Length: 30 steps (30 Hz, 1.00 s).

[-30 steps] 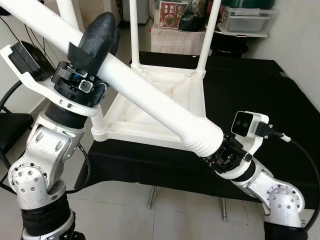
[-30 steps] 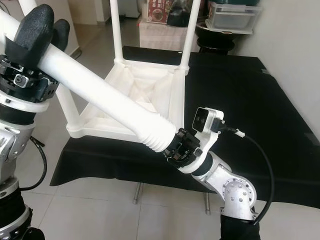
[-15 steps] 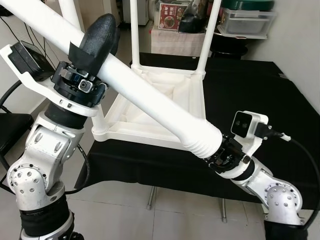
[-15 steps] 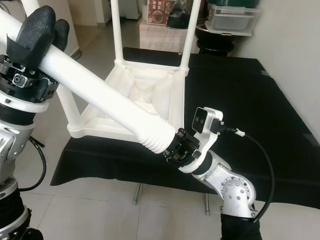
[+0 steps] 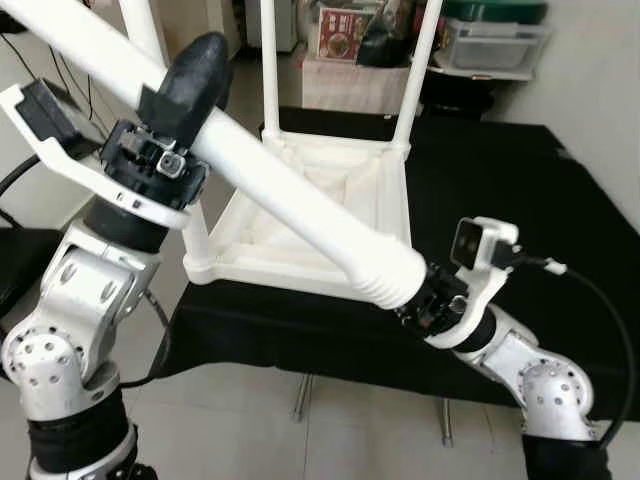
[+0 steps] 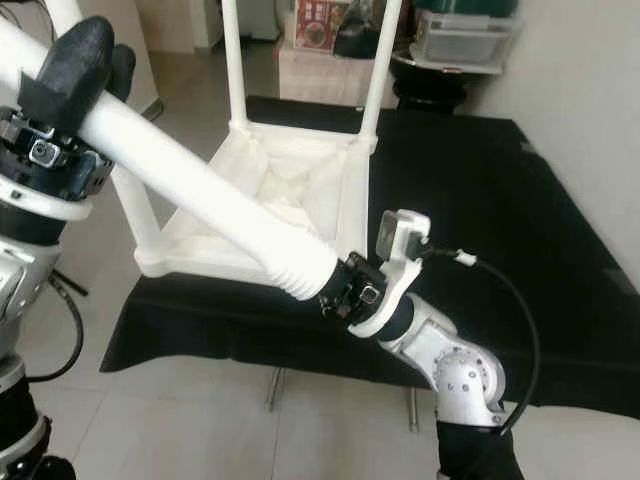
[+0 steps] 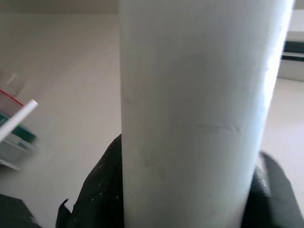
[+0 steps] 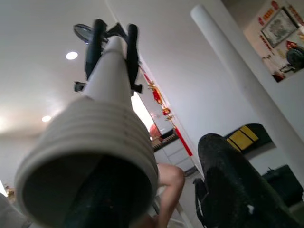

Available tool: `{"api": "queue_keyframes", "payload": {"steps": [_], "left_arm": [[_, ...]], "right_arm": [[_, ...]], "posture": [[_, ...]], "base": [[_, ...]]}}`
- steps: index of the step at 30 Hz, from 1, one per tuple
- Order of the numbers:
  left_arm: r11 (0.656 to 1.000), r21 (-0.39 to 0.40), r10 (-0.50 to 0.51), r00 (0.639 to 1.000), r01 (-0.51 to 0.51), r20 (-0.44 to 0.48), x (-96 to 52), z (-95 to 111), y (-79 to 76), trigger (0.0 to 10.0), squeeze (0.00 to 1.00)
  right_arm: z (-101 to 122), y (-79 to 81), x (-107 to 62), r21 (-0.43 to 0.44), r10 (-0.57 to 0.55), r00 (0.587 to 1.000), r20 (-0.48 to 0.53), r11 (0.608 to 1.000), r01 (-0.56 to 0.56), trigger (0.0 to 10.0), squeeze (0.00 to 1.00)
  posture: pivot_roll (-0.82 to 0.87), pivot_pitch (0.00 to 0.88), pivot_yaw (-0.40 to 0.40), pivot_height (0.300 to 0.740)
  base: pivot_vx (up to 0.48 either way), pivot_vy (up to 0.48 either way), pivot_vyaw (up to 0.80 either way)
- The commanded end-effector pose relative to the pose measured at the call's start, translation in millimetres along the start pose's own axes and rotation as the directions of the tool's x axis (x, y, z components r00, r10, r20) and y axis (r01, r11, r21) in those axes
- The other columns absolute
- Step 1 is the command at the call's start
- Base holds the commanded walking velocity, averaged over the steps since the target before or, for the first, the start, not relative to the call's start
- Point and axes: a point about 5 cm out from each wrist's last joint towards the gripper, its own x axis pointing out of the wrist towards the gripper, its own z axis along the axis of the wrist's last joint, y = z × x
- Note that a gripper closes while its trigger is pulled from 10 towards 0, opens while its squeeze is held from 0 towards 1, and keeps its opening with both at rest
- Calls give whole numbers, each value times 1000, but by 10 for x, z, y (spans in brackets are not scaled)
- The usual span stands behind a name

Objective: Building children table

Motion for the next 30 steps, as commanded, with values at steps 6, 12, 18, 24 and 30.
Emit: {"api": "queue_keyframes", "payload": {"steps": [6, 12, 18, 24, 30], "left_arm": [[988, 135, -83, 992, 70, 96, 106, 459, -191, 0, 0], [974, 205, -122, 987, 99, 101, 178, 644, -292, 0, 0], [960, 255, -123, 992, 114, 22, 269, 658, -296, 0, 0], [899, 431, 93, 934, 70, -345, 184, 209, 41, 0, 0], [859, 492, 177, 819, 143, -546, 24, -125, 209, 0, 0]], "right_arm": [[-124, -145, -228, -5, -224, 973, -55, 975, 224, 10000, 1000], [-243, -270, -404, -58, -436, 895, -95, 900, 432, 10000, 1000], [-302, -430, -574, -246, -674, 729, -118, 731, 636, 10000, 1000], [253, -586, -556, -579, -831, 548, 96, 401, 710, 10000, 1000], [358, -428, -303, -700, -700, 711, -67, 541, 467, 10000, 945]], "posture": [[10, 49, -53, 740], [4, 49, -55, 740], [-5, 49, -49, 740], [-9, 44, -43, 740], [-14, 41, -39, 740]], "base": [[0, 0, 0], [0, 0, 0], [0, 0, 0], [0, 0, 0], [0, 0, 0]]}}
